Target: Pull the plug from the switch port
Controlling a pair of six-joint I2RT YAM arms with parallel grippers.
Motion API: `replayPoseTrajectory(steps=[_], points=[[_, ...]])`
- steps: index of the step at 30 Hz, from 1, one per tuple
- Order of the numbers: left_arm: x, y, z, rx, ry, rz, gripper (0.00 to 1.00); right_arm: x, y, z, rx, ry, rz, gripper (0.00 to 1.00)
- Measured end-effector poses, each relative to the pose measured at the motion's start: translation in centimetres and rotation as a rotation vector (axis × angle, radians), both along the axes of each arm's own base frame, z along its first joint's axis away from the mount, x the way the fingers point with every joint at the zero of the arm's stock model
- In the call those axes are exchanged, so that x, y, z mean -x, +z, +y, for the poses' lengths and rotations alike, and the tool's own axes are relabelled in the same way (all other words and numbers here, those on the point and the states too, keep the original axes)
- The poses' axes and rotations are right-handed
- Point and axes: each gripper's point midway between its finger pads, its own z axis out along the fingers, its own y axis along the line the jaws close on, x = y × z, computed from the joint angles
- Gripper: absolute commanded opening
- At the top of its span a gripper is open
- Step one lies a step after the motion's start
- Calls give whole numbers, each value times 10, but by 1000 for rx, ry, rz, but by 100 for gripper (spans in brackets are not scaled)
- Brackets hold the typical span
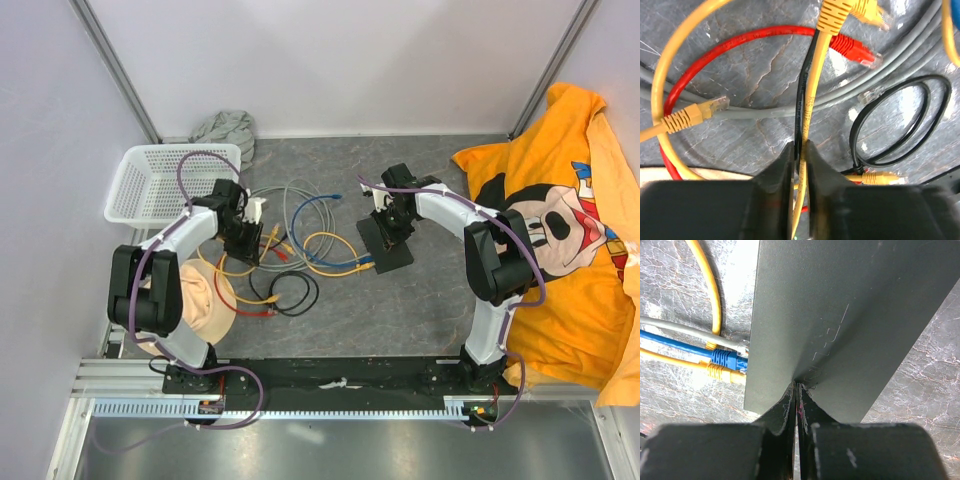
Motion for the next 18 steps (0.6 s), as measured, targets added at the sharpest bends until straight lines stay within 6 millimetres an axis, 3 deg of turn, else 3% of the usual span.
replayPoseTrajectory(steps=[3,6,8,11,14,16,18], points=[[-9,11,-5,26,-6,-23,46,0,0,0,0,0,-1,7],[-34,42,-15,79,-2,-123,49,0,0,0,-1,0,-5,7],[-56,75,-23,120,6,-212,51,0,0,0,-3,0,-9,7],[-94,140,-44,217,-17,-394,54,0,0,0,-4,0,-13,7],[-109,190,-75,339,-106,-523,54,0,0,0,-4,0,-14,7],[-105,204,-104,432,-199,-531,54,0,0,0,-4,0,-14,7],[-99,200,-137,517,-294,-490,54,0,0,0,-4,0,-14,7]])
